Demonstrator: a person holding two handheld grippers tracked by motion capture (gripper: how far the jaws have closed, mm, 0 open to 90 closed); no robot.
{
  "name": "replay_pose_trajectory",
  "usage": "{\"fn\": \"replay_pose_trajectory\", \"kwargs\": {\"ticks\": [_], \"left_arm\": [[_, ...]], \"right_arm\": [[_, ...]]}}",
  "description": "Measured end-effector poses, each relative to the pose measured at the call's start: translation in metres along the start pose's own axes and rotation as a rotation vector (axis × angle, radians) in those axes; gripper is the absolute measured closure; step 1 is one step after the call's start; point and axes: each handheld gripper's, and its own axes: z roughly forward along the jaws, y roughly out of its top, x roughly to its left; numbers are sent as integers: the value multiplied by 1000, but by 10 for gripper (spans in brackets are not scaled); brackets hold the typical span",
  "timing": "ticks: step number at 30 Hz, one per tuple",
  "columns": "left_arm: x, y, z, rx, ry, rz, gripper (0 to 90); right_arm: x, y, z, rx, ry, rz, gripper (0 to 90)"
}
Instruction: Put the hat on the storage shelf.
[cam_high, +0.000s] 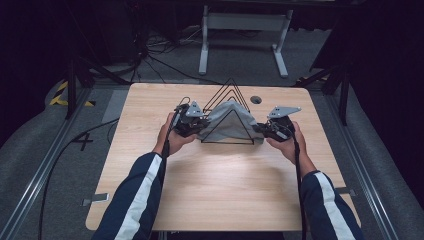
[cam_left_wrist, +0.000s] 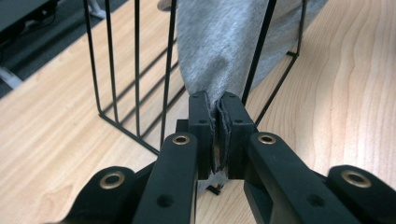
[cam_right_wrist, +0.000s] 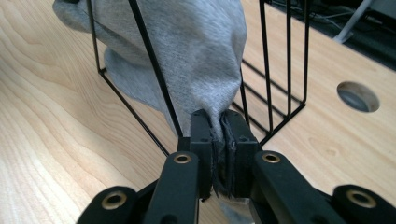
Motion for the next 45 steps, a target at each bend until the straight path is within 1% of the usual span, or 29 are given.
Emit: {"fn": "replay_pose_trajectory", "kwargs": {"ticks": [1, 4, 6, 12, 15, 18, 19, 22, 24, 26, 27, 30, 32, 37, 38, 40, 44, 45], "left_arm": [[0, -2, 2, -4, -6, -9, 850], [-1, -4, 5, 5, -3, -9, 850], [0, -7, 9, 4, -5, -22, 851], [-1, -8, 12, 5, -2, -24, 851], [-1, -8, 11, -5, 1, -26, 850], [0, -7, 3, -19, 12, -27, 846], [0, -7, -1, -26, 17, -36, 842], [1, -6, -10, -22, 37, -17, 815], [1, -6, -18, -12, 50, 0, 807], [2, -8, -26, -9, 52, 6, 801], [1, -8, -29, -7, 60, 13, 802], [-1, -11, -39, 14, 60, 34, 792], [-3, -15, -46, 22, 64, 51, 778], [-7, -23, -60, 53, 70, 71, 748], [-8, -25, -63, 58, 74, 76, 745], [-10, -29, -70, 66, 67, 82, 736], [-15, -38, -81, 94, 74, 110, 703], [-16, -41, -84, 102, 70, 115, 696]], "right_arm": [[0, -2, 2, 1, 0, 3, 838], [0, -4, 6, 4, 3, 11, 838], [1, -5, 8, 9, -1, 10, 838], [2, -8, 14, 11, -4, 15, 838], [3, -8, 15, 10, -7, 15, 836], [4, -7, 11, 4, -15, 8, 824], [5, -6, 8, -1, -17, 7, 813], [5, -4, 1, -7, -33, -4, 787], [6, -3, -4, -9, -37, -6, 772], [7, -2, -10, -12, -39, -13, 769], [8, -2, -12, -14, -41, -17, 767], [11, 0, -19, -19, -45, -33, 748], [13, 1, -24, -6, -47, -40, 727], [16, 1, -35, 3, -61, -65, 702], [17, 1, -37, 7, -62, -65, 700], [16, -1, -42, 17, -65, -70, 688], [15, -5, -53, 19, -72, -68, 665], [15, -7, -55, 22, -74, -70, 660]]}}
